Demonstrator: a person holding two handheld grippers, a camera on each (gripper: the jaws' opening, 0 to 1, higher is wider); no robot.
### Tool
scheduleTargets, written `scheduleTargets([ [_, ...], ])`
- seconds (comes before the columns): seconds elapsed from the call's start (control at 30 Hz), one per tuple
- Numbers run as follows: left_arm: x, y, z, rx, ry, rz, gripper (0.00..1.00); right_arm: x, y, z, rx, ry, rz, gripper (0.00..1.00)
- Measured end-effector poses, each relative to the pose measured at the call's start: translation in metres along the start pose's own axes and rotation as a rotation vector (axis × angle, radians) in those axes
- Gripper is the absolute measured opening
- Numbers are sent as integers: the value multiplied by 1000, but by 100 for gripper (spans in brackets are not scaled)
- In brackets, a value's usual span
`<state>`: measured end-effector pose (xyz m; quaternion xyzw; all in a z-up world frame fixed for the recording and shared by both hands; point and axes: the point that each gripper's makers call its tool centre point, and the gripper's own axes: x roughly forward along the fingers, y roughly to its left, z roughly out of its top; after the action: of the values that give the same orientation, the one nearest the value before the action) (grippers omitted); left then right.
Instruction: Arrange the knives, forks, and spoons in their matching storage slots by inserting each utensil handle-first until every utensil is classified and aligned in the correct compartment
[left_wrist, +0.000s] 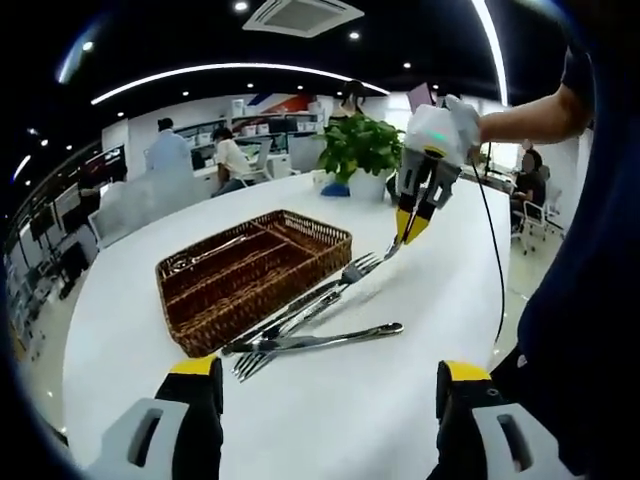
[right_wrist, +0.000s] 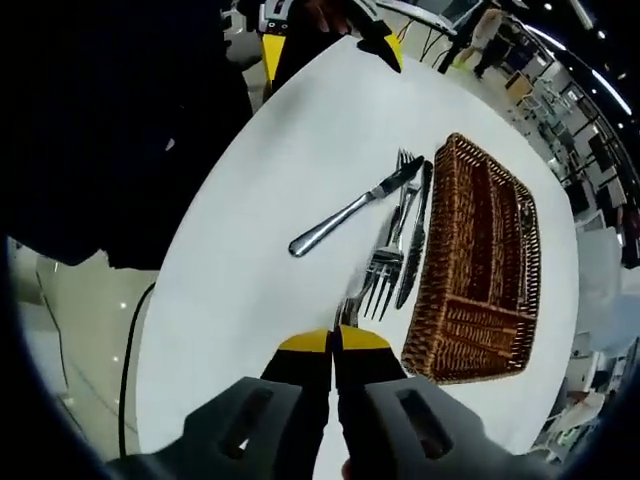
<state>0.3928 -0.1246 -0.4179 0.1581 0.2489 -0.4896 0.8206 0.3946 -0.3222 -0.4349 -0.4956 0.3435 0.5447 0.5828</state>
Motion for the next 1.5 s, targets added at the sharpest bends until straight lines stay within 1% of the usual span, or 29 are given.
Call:
scheduleTargets([
  [0.07, 2, -1, 2, 5, -6, -6, 92, -6, -2, 1, -22, 9, -9, 0],
  [0.3, 8, 0, 5, 22, -8, -21, 91, -19, 0, 1, -56, 24, -5, 0],
  [0.4, 10, 3, 7, 29, -9, -23, 91, -25, 0, -1, -91, 51, -8, 0],
  [0.5, 11, 5, 9, 31, -11, -22, 91, -31, -1, -1, -94, 50, -7, 0],
  [0.7, 15, 5, 11, 41, -9, -34, 90, -39, 1, -7, -107, 70, -7, 0],
  [1.3, 21, 10, 17, 46, -13, -35, 90, -69, 6, -28, -75, 90, -26, 0],
  [1.5, 25, 10, 18, 50, -12, -43, 90, -74, 6, -32, -56, 90, -43, 0],
])
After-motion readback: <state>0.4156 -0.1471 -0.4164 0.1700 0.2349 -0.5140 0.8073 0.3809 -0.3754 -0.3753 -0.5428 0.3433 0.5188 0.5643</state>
